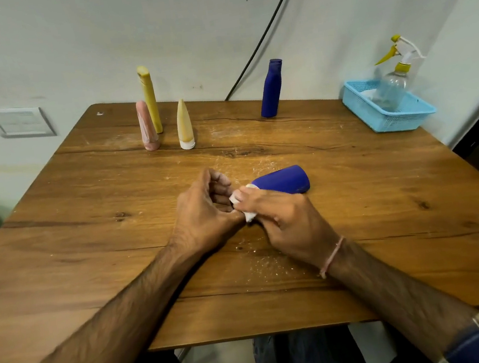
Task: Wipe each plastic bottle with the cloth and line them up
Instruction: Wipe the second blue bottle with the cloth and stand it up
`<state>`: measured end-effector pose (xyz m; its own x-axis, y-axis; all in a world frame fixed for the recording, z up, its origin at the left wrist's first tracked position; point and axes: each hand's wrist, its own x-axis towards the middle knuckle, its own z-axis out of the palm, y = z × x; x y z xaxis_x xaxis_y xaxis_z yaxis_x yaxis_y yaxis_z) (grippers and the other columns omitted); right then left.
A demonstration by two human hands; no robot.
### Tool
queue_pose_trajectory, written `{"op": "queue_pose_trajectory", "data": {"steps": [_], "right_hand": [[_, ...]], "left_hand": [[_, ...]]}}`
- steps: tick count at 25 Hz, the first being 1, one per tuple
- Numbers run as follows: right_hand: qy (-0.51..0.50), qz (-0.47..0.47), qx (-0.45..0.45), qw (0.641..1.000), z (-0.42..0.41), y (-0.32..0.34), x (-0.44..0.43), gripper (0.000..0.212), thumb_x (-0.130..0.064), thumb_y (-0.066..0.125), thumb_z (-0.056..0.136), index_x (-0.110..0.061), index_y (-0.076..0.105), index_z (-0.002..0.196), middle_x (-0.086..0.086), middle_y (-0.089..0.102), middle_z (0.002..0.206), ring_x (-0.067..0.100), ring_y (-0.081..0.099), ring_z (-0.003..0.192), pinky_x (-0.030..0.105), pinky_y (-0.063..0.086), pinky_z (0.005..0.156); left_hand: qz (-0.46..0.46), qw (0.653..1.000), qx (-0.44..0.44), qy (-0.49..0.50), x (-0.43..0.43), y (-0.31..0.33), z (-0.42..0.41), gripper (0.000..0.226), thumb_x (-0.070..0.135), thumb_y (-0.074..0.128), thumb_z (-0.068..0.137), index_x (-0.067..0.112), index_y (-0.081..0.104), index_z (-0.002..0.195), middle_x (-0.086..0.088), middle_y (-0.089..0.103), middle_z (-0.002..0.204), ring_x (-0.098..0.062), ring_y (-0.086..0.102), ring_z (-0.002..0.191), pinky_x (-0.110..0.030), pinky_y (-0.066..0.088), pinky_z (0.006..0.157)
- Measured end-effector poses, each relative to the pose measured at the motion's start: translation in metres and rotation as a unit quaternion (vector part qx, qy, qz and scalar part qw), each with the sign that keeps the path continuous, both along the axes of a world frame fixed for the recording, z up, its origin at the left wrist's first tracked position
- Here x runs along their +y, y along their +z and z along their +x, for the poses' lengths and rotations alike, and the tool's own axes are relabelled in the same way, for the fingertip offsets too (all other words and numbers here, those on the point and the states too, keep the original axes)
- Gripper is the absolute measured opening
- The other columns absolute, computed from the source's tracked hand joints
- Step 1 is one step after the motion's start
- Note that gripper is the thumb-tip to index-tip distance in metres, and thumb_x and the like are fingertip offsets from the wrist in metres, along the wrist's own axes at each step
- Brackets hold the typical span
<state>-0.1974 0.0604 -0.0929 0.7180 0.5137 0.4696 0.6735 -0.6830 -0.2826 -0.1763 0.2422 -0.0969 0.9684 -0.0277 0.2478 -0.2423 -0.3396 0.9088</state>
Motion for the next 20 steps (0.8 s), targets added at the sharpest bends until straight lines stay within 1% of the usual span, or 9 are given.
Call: {"op": "queue_pose_trajectory", "data": {"steps": [2,5,7,10,12,14,15,18,20], "right_hand": [[-0.010,-0.001,-0.025,1.000,0.007,0.005,-0.021,0.050,0.016,0.059,0.081,-0.008,0.066,0.124,0.008,0.065,0.129,0.014,0.057,0.126,0.031,0.045,0.107],[-0.142,0.018,-0.005,0.990,0.023,0.013,-0.012,0.043,0.007,0.059,0.087,-0.013,0.066,0.124,0.007,0.064,0.131,0.015,0.058,0.124,0.035,0.048,0.105],[-0.093,0.006,0.020,0.995,0.014,0.009,0.012,0.043,0.003,0.058,0.091,-0.015,0.062,0.130,0.008,0.061,0.136,0.017,0.054,0.130,0.032,0.042,0.111],[0.016,-0.015,0.004,1.000,-0.001,0.001,-0.009,0.051,0.011,0.058,0.087,-0.009,0.059,0.133,0.010,0.057,0.139,0.016,0.050,0.134,0.032,0.041,0.112],[-0.054,-0.005,-0.022,0.998,0.007,0.002,-0.030,0.052,0.013,0.057,0.085,-0.009,0.059,0.133,0.011,0.058,0.138,0.017,0.051,0.133,0.035,0.045,0.108],[-0.153,0.034,-0.005,0.988,0.015,0.006,-0.020,0.047,0.007,0.057,0.090,-0.011,0.059,0.133,0.010,0.058,0.138,0.017,0.051,0.132,0.036,0.046,0.107],[-0.156,0.041,0.006,0.987,0.012,0.005,-0.005,0.044,0.004,0.056,0.092,-0.011,0.058,0.134,0.009,0.059,0.138,0.016,0.051,0.132,0.035,0.046,0.107],[-0.050,0.032,-0.003,0.998,-0.006,-0.003,0.009,0.043,0.004,0.055,0.093,-0.009,0.056,0.133,0.011,0.061,0.135,0.016,0.054,0.129,0.027,0.043,0.109],[-0.054,0.023,-0.023,0.998,-0.005,0.001,-0.007,0.043,0.004,0.055,0.092,-0.009,0.056,0.133,0.010,0.063,0.132,0.016,0.058,0.124,0.026,0.046,0.106]], "left_hand": [[-0.012,1.000,0.010,0.004,0.000,0.001,0.001,0.051,0.012,0.089,0.068,0.023,0.052,0.102,0.001,0.071,0.090,-0.011,0.072,0.078,-0.027,0.063,0.069],[-0.001,1.000,0.022,-0.003,0.000,0.004,0.000,0.052,0.007,0.085,0.072,0.021,0.048,0.106,0.000,0.068,0.094,-0.011,0.071,0.083,-0.025,0.062,0.071],[-0.015,1.000,0.013,-0.003,0.001,0.005,-0.002,0.055,0.009,0.087,0.071,0.019,0.047,0.107,0.000,0.069,0.092,-0.011,0.071,0.079,-0.023,0.061,0.067],[-0.049,0.998,0.027,0.004,0.002,0.003,0.000,0.057,0.015,0.090,0.069,0.018,0.049,0.108,-0.002,0.073,0.089,-0.015,0.073,0.077,-0.028,0.063,0.066],[-0.035,0.999,0.036,0.011,0.002,0.002,0.004,0.046,0.016,0.088,0.073,0.021,0.056,0.104,-0.001,0.073,0.090,-0.015,0.072,0.078,-0.027,0.063,0.068],[-0.011,0.999,0.030,0.014,0.002,0.000,0.005,0.032,0.017,0.087,0.075,0.022,0.064,0.097,0.000,0.072,0.088,-0.011,0.069,0.074,-0.023,0.061,0.067],[-0.014,0.999,0.029,0.015,0.002,0.000,0.005,0.028,0.018,0.087,0.074,0.021,0.067,0.093,0.000,0.073,0.086,-0.011,0.068,0.072,-0.025,0.062,0.068],[-0.056,0.997,0.043,0.018,0.002,-0.004,0.006,0.028,0.020,0.090,0.071,0.018,0.070,0.090,-0.003,0.075,0.084,-0.018,0.071,0.074,-0.039,0.064,0.070],[-0.054,0.997,0.053,0.021,0.001,-0.005,0.008,0.025,0.016,0.089,0.073,0.018,0.071,0.091,-0.003,0.075,0.085,-0.018,0.072,0.075,-0.042,0.065,0.073]]}}
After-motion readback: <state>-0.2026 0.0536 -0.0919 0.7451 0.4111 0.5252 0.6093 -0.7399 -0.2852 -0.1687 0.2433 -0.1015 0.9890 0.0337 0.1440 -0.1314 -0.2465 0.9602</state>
